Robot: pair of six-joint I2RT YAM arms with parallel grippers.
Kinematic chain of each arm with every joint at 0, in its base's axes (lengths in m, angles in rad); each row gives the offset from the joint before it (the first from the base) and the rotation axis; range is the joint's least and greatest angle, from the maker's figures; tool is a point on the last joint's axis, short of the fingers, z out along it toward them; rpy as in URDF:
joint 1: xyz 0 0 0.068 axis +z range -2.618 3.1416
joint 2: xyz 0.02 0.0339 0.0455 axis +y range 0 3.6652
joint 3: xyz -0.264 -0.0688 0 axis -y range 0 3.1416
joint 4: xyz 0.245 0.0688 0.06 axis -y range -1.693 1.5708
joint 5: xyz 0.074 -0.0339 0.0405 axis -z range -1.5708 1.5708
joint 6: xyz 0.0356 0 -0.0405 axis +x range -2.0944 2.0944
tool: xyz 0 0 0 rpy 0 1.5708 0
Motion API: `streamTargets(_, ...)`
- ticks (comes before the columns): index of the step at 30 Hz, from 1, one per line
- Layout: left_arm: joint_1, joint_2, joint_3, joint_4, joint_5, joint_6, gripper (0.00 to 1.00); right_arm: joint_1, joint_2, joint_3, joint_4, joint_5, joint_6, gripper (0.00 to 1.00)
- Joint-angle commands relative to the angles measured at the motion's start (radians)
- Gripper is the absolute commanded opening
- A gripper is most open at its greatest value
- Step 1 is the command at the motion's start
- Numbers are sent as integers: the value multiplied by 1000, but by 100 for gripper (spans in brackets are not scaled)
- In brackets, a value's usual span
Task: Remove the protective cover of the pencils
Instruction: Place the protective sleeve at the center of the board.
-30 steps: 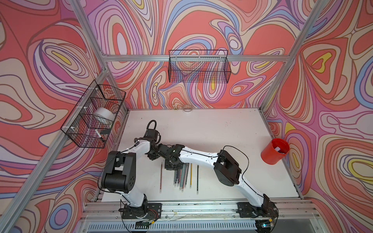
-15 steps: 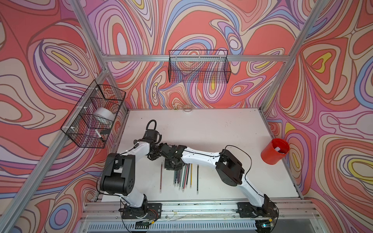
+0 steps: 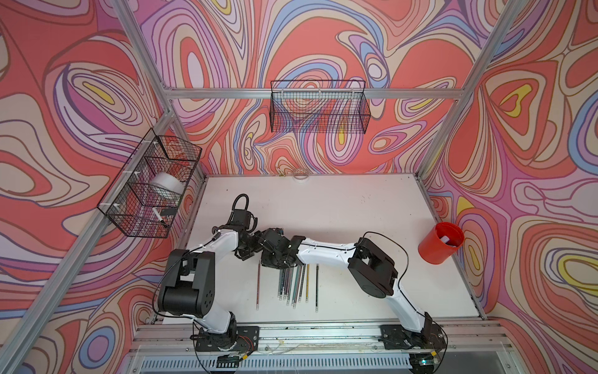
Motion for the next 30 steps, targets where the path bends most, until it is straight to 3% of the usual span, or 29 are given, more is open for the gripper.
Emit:
streamTargets(1, -23, 2, -35, -84, 98, -21, 94, 14, -40, -26, 243, -17, 5, 43)
streamTargets(9, -22, 5, -51, -43, 180, -52, 94, 10, 6, -55, 391, -63, 74, 46)
streamTargets(16, -9, -1, -59, -36, 193, -71, 94, 6, -69, -253, 593, -13, 135, 47)
streamTargets(23, 30, 6, -87, -13, 217, -73, 93, 5, -101, -359, 652, 30, 205, 49)
streamTargets(30, 68, -49, -94, -49, 195, -72, 93, 3, -102, -362, 647, 42, 217, 49)
